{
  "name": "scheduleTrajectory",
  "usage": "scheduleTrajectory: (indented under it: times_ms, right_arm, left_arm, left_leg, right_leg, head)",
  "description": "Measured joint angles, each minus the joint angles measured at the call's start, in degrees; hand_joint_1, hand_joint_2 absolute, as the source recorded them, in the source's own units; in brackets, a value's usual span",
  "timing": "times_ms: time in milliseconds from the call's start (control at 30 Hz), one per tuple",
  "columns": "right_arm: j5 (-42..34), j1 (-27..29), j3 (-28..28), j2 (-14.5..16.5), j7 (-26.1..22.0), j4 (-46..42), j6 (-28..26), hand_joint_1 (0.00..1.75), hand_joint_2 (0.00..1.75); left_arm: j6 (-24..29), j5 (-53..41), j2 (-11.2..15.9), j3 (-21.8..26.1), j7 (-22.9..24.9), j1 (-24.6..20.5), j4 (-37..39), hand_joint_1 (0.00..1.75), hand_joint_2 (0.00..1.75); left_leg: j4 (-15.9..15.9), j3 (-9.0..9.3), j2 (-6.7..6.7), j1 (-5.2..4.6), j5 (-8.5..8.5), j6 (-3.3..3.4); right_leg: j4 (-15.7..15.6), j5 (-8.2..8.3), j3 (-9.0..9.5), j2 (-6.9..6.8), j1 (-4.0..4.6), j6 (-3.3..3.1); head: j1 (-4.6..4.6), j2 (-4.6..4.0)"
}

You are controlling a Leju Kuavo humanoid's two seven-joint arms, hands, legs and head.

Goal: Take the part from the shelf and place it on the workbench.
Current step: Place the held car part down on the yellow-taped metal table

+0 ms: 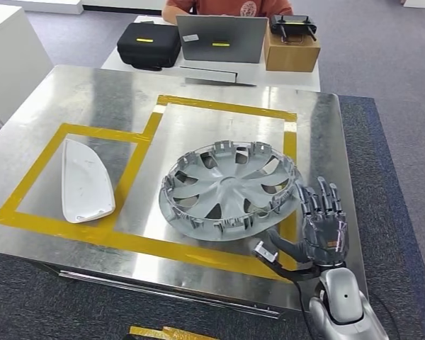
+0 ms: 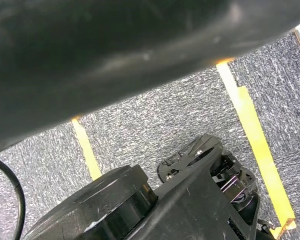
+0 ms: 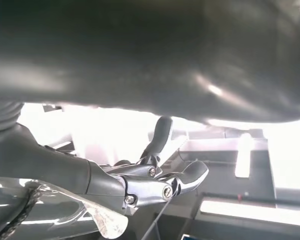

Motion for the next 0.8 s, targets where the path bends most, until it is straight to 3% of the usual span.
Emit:
scheduleTrajectory:
  times_ms: [200, 533, 667, 800]
  right_arm:
    - [-0.02, -0.43, 0.14, -2.56, 1.53, 1.64, -0.01, 0.00, 0.00]
    - [-0.02, -0.48, 0.31, -3.84, 0.80, 2.29, -0.03, 0.00, 0.00]
    - [-0.01, 0.08, -1.14, -2.17, -10.04, -2.84, -0.09, 0.00, 0.00]
    - [-0.02, 0.96, -3.12, 3.52, -20.93, -10.52, -0.10, 0.00, 0.00]
  left_arm:
    - [0.02, 0.15, 0.07, 0.00, -0.11, 0.03, 0.00, 0.00, 0.00]
    - [0.11, 0.34, 0.09, 0.01, -0.24, 0.07, 0.00, 0.00, 0.00]
    - [0.27, 0.57, 0.09, 0.02, -0.54, 0.23, 0.00, 0.00, 0.00]
    - [0.45, 0.75, 0.11, 0.05, -0.67, 0.52, 0.00, 0.00, 0.00]
  left_leg:
    - [-0.01, 0.00, 0.00, 0.02, 0.00, 0.00]
    - [-0.01, 0.00, 0.00, 0.02, 0.00, 0.00]
    - [-0.01, 0.00, 0.00, 0.02, 0.00, 0.00]
    - [-0.01, 0.00, 0.00, 0.03, 0.00, -0.01]
  right_leg:
    - [0.00, -0.01, -0.01, 0.00, 0.02, 0.00]
    - [0.00, 0.00, 0.00, 0.00, 0.02, 0.00]
    - [0.01, 0.00, -0.01, 0.02, 0.02, 0.00]
    - [0.01, -0.02, -0.04, 0.02, 0.06, -0.02]
  head:
    - [0.00, 0.00]
    - [0.01, 0.00]
    - [0.01, 0.00]
    - [-0.02, 0.00]
